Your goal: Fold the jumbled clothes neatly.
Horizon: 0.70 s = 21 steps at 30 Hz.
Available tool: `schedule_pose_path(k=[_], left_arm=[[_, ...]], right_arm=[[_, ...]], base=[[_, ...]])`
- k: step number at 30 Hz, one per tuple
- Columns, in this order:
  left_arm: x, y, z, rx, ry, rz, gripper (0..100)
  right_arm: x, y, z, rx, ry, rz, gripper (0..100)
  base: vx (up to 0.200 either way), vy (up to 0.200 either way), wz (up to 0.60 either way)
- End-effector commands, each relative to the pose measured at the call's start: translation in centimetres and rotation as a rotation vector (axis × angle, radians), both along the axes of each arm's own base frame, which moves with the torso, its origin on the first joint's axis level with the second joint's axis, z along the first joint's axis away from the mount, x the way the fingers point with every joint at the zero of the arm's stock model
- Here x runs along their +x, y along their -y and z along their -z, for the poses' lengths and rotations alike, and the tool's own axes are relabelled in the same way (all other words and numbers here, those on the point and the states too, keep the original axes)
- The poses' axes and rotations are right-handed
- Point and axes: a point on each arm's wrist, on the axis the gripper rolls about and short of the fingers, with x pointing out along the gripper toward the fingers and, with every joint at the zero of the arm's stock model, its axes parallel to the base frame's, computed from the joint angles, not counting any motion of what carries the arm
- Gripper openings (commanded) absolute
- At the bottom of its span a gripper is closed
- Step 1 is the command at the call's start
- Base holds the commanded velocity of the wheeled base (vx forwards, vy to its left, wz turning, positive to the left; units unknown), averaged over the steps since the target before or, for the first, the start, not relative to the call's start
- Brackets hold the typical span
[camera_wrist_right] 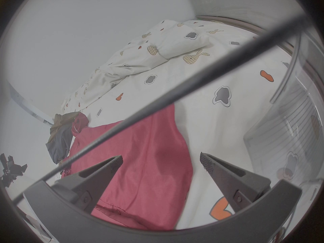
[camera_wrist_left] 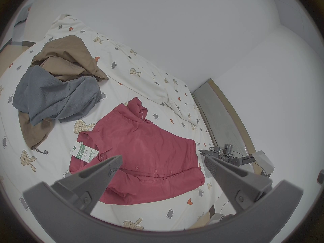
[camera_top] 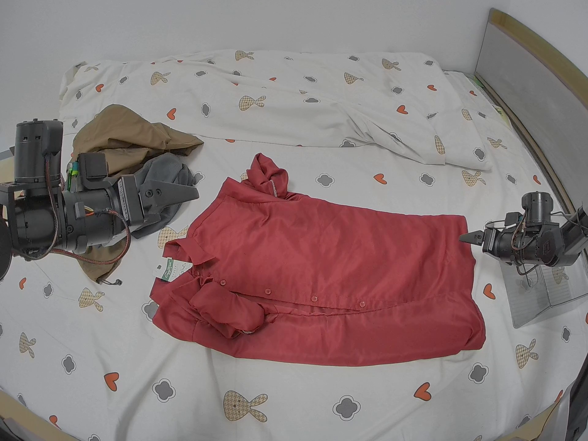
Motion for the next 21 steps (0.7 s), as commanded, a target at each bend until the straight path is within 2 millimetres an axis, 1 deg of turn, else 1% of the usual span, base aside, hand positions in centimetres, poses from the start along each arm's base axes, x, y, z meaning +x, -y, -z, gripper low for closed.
schedule_pose_path(k=[1, 2, 3, 4, 8, 14, 21], left_arm=[[0.1, 0.0, 0.2, 0.001, -0.006, 0.000, 100], [0.1, 0.0, 0.2, 0.001, -0.006, 0.000, 100], [0.2, 0.1, 0.3, 0.003, -0.010, 0.002, 100], [0.2, 0.1, 0.4, 0.004, -0.013, 0.002, 100], [0.3, 0.2, 0.5, 0.005, -0.017, 0.003, 100], [0.4, 0.2, 0.7, 0.006, -0.022, 0.006, 100], [0.6, 0.4, 0.9, 0.008, -0.031, 0.011, 100]], right_arm=[[-0.2, 0.8, -0.2, -0.002, 0.006, 0.021, 100], [-0.2, 0.8, -0.2, -0.002, 0.006, 0.021, 100], [-0.4, 1.5, -0.3, -0.004, 0.009, 0.038, 100], [-0.5, 1.8, -0.3, -0.004, 0.007, 0.046, 100], [-0.6, 2.3, -0.2, -0.005, 0.006, 0.059, 100], [-1.0, 3.8, -0.2, -0.004, 0.004, 0.099, 100], [-1.4, 3.8, 0.1, -0.001, -0.009, 0.102, 100]], base=[[0.000, 0.000, 0.00], [0.000, 0.000, 0.00], [0.000, 0.000, 0.00], [0.000, 0.000, 0.00], [0.000, 0.000, 0.00], [0.000, 0.000, 0.00], [0.000, 0.000, 0.00]])
